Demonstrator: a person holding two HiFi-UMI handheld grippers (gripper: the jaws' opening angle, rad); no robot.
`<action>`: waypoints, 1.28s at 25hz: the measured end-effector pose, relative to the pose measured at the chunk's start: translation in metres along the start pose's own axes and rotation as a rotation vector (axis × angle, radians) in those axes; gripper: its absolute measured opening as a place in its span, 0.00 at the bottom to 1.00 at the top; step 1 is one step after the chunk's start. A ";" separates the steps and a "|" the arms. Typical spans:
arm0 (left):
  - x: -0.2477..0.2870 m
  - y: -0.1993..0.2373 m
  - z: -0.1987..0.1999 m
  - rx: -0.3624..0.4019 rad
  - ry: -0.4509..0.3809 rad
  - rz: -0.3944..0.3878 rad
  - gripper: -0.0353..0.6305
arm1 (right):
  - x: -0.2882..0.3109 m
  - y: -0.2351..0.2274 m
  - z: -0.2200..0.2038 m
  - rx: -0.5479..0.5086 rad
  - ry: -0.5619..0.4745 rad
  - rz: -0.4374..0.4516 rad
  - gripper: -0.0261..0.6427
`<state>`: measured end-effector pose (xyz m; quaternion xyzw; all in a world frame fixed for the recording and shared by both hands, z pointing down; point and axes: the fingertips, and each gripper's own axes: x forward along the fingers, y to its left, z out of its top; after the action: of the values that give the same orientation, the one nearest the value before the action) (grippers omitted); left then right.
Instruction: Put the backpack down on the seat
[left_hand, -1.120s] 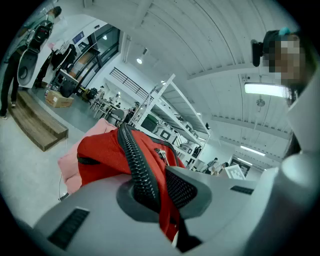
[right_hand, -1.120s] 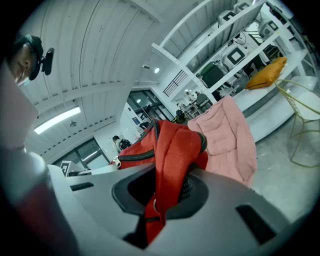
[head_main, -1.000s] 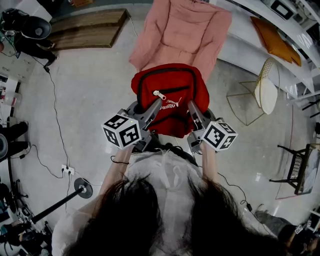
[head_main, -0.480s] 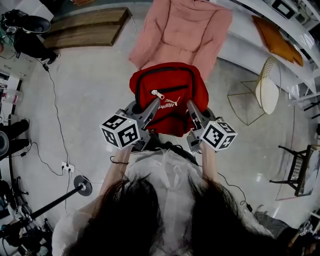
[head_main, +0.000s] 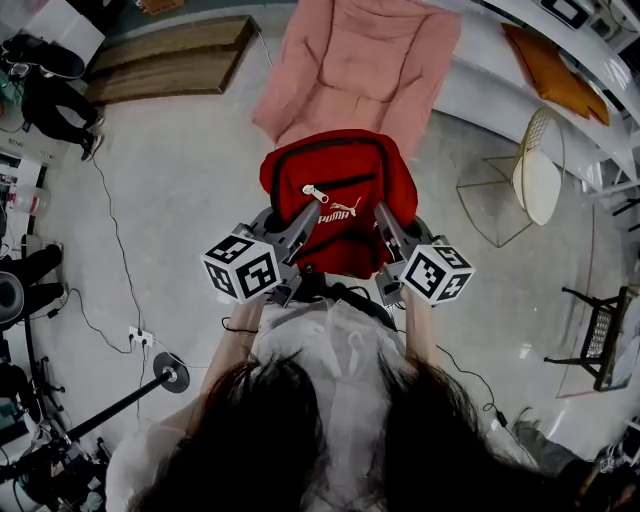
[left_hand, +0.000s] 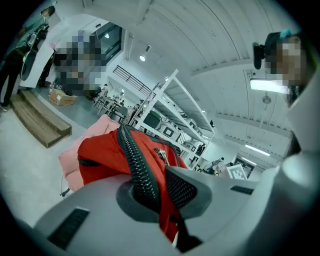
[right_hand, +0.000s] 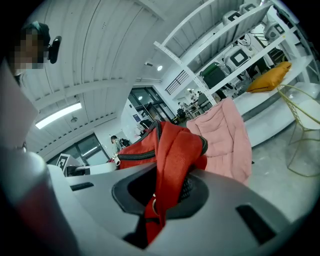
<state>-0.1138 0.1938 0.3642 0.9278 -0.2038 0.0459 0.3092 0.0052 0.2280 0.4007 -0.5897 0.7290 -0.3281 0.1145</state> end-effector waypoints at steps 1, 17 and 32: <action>0.006 0.000 0.000 0.002 0.005 -0.001 0.12 | 0.000 -0.006 0.002 0.003 -0.003 -0.003 0.11; 0.112 0.083 0.050 -0.025 0.121 -0.063 0.12 | 0.096 -0.076 0.055 0.035 0.002 -0.127 0.11; 0.183 0.157 0.115 0.012 0.167 -0.121 0.12 | 0.192 -0.113 0.104 0.070 -0.019 -0.194 0.11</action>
<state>-0.0151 -0.0525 0.3976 0.9332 -0.1204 0.1056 0.3218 0.0979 0.0025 0.4341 -0.6561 0.6555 -0.3574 0.1095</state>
